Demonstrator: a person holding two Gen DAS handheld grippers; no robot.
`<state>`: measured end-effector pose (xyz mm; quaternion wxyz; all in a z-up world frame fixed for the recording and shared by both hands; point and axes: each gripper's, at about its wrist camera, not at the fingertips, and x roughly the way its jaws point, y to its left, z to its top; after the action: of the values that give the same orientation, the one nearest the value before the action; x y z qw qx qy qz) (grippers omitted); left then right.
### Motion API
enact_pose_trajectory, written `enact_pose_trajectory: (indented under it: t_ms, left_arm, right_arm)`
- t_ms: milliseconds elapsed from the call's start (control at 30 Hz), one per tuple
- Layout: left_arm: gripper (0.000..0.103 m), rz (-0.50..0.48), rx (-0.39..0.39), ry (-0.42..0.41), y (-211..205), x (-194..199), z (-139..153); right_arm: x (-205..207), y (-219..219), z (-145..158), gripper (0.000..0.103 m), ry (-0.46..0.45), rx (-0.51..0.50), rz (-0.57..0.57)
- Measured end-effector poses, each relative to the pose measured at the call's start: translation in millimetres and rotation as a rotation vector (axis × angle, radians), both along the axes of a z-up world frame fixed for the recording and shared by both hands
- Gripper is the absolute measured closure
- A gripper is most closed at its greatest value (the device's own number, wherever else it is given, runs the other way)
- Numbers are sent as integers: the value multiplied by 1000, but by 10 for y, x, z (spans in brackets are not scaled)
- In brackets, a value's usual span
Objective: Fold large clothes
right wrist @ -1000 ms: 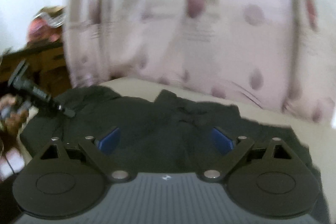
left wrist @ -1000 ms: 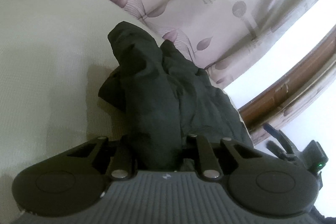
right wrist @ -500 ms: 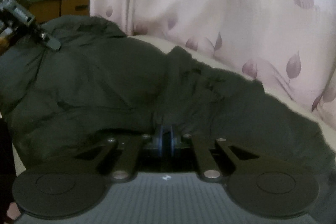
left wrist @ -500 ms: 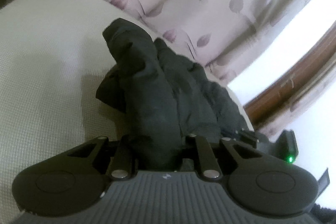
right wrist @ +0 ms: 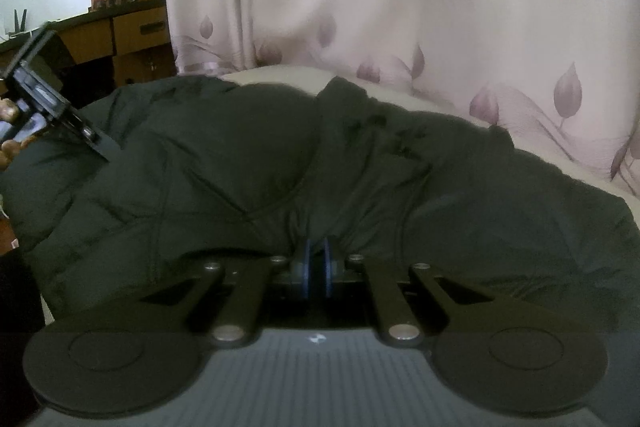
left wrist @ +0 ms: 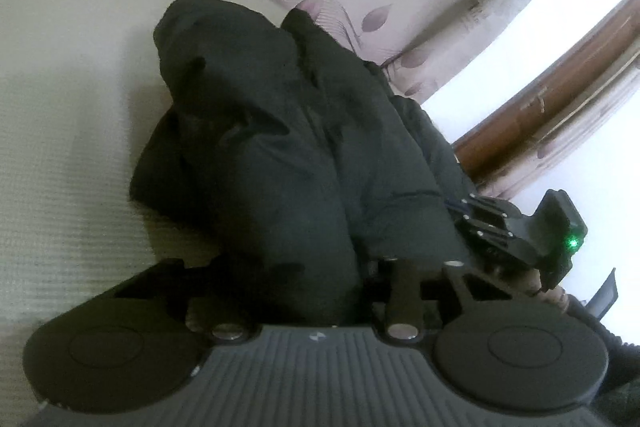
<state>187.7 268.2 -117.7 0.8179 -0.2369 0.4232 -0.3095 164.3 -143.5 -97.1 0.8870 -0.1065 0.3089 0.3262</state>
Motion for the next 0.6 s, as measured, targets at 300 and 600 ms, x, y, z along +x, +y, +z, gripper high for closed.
enact_pose_trajectory:
  t_ms: [300, 600]
  left_arm:
    - [83, 47, -209, -56, -292, -203, 880]
    - [83, -24, -123, -23, -1413, 58, 1525]
  right_arm:
    - [-109, 127, -138, 97, 107, 153, -100]
    - [-194, 280, -193, 97, 260, 368, -155]
